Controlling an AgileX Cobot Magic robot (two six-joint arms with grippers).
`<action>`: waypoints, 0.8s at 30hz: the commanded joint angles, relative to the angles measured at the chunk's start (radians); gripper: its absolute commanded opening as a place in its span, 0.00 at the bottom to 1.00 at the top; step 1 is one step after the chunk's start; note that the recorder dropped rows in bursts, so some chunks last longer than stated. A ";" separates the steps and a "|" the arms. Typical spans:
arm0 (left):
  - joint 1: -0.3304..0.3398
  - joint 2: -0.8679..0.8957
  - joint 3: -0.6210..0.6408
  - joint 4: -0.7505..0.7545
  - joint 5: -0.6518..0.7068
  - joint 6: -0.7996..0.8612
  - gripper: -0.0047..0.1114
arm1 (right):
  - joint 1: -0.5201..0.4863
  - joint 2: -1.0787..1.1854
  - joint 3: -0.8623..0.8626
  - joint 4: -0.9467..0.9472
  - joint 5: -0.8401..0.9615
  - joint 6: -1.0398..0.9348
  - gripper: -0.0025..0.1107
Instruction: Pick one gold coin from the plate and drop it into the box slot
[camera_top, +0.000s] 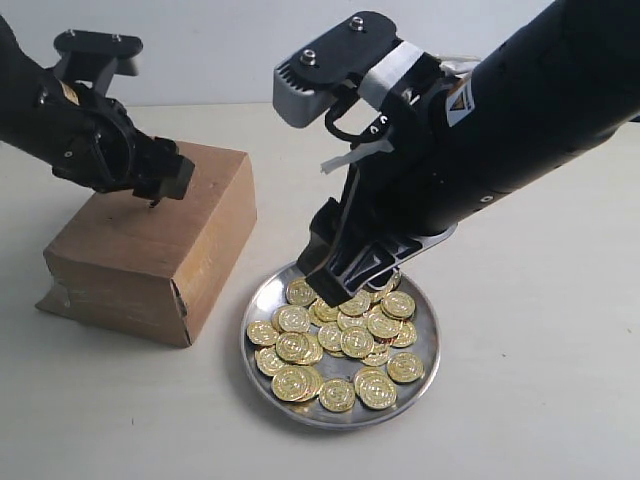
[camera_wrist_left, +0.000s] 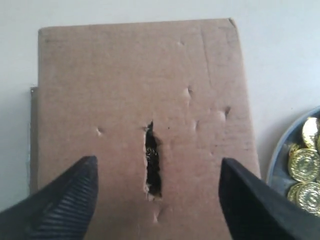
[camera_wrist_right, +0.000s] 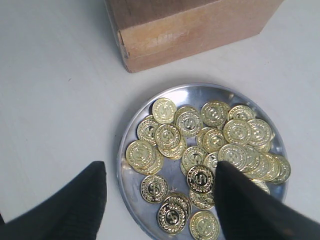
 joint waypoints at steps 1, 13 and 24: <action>-0.005 -0.107 -0.067 0.006 0.130 0.010 0.54 | 0.001 -0.007 -0.002 -0.005 -0.023 0.000 0.51; -0.005 -0.591 -0.060 0.025 0.317 -0.007 0.04 | 0.001 -0.139 -0.002 -0.072 -0.266 0.005 0.02; -0.005 -1.016 0.211 0.043 0.286 -0.017 0.04 | 0.001 -0.438 0.030 -0.183 -0.297 -0.027 0.02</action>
